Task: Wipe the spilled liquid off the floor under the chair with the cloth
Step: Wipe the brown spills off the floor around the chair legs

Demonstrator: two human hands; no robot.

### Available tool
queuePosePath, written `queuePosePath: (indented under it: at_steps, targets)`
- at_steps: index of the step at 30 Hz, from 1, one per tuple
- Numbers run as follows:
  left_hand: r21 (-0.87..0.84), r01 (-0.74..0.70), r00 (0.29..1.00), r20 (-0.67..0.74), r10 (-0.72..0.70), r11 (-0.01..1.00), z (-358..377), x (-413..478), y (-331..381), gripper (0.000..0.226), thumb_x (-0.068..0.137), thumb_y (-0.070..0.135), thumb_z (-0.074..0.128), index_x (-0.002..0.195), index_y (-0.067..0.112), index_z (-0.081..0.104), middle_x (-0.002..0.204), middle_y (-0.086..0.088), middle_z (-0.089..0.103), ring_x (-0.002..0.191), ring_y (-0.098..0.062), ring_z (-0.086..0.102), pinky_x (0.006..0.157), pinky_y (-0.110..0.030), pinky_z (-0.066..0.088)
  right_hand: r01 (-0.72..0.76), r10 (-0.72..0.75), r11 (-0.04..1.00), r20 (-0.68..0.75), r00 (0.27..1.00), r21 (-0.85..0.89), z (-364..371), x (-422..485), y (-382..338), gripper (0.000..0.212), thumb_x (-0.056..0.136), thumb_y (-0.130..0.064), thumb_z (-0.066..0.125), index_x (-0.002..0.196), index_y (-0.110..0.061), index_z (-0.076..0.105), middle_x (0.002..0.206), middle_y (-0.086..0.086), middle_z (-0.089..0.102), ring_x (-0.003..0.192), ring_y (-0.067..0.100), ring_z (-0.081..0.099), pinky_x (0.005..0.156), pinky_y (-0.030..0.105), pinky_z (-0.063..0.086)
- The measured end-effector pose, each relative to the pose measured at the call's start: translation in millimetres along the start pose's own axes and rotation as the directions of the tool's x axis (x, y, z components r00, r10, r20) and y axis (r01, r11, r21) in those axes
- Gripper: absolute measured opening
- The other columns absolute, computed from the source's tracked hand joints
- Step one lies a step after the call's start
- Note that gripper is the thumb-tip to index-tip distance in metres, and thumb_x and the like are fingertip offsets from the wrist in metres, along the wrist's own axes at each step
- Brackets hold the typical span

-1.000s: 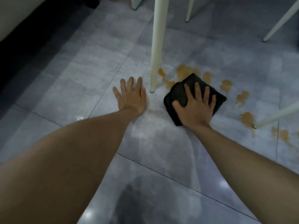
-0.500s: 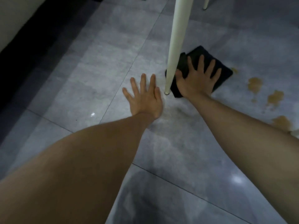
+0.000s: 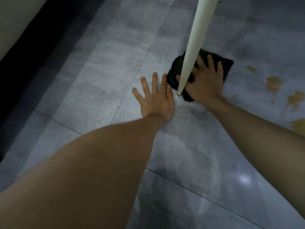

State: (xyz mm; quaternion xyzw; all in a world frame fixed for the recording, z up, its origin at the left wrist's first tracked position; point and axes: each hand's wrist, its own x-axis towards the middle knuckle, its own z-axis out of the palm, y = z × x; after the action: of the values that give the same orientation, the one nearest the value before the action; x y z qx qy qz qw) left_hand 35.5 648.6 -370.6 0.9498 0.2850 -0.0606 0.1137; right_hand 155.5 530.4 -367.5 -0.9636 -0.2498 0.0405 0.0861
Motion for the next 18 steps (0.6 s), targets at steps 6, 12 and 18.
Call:
queuePosePath:
  at_steps: [6, 12, 18]
  targets:
    - [-0.004, -0.007, 1.0, 0.004, 0.007, 1.0, -0.8, -1.3, 0.6, 0.06, 0.103, 0.053, 0.003, 0.16, 0.037, -0.007, 0.169, 0.006, -0.014, 0.152, -0.034, -0.023, 0.115, -0.067, -0.014, -0.217, 0.217, 0.976, 0.013, 0.976, -0.003, -7.2, 24.9, 12.7, 0.079, 0.093, -0.079, 0.023, 0.161, -0.041, 0.023, 0.172, 0.005, 0.016, 0.158, 0.04, 0.006, 0.125, 0.063, 0.0]
    - [0.011, -0.01, 1.0, 0.012, 0.01, 1.0, -1.3, -0.9, -0.4, 0.06, 0.103, 0.054, 0.003, 0.16, 0.038, -0.009, 0.169, 0.006, -0.014, 0.152, -0.034, -0.023, 0.116, -0.067, -0.012, -0.046, 0.046, 0.998, -0.017, 0.999, 0.045, -4.9, -26.2, 17.6, 0.075, 0.094, -0.078, 0.029, 0.158, -0.04, 0.035, 0.17, 0.004, 0.026, 0.157, 0.038, 0.013, 0.126, 0.06, 0.006]
    - [0.029, -0.006, 1.0, 0.016, 0.005, 1.0, -3.0, -1.5, 0.9, 0.061, 0.102, 0.055, 0.003, 0.16, 0.038, -0.007, 0.169, 0.006, -0.012, 0.153, -0.033, -0.021, 0.116, -0.067, -0.012, -0.205, 0.205, 0.978, 0.004, 0.979, 0.043, -12.0, -17.6, 46.1, 0.078, 0.091, -0.079, 0.027, 0.16, -0.042, 0.028, 0.172, 0.004, 0.019, 0.158, 0.037, 0.008, 0.125, 0.061, 0.002]
